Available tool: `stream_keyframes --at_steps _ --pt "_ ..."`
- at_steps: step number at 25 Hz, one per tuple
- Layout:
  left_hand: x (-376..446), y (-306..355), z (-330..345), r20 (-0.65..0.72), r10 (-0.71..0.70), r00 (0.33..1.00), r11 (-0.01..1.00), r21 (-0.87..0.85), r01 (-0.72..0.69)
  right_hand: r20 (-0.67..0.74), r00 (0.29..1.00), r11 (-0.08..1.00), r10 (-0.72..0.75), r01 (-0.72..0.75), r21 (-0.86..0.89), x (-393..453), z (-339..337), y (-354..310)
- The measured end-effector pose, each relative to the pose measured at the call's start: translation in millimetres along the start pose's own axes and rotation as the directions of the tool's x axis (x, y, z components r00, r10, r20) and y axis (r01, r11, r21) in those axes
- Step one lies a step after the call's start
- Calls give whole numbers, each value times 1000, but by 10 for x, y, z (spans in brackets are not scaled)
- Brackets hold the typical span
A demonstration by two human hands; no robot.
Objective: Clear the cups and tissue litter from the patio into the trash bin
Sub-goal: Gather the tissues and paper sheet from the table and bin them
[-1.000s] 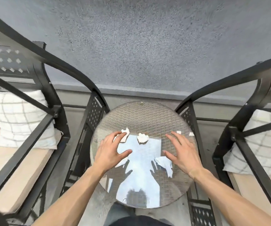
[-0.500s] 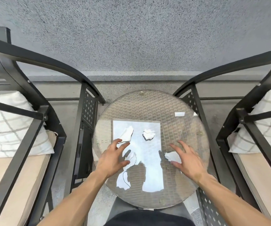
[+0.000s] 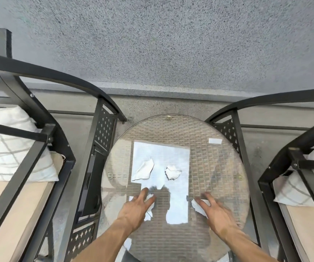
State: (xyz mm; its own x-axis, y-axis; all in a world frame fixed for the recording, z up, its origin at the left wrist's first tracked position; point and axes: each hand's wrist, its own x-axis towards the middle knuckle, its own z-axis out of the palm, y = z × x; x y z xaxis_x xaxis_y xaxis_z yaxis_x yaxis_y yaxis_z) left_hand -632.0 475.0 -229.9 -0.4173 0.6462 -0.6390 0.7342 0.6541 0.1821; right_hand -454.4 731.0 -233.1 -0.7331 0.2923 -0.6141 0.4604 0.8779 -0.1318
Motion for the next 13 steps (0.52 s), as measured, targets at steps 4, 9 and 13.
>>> stream_keyframes --at_steps 4,9,13 --pt "45 9 119 56 -20 998 1000 -19 21 22 999 999 -33 34 -14 110 39 32" --pt "139 -57 52 111 1 994 1000 -21 2 88 996 997 -16 10 74 265 -152 -31" --pt "299 -167 -267 -120 -117 986 980 -174 95 -99 989 986 -109 120 116 534 -473 -255"
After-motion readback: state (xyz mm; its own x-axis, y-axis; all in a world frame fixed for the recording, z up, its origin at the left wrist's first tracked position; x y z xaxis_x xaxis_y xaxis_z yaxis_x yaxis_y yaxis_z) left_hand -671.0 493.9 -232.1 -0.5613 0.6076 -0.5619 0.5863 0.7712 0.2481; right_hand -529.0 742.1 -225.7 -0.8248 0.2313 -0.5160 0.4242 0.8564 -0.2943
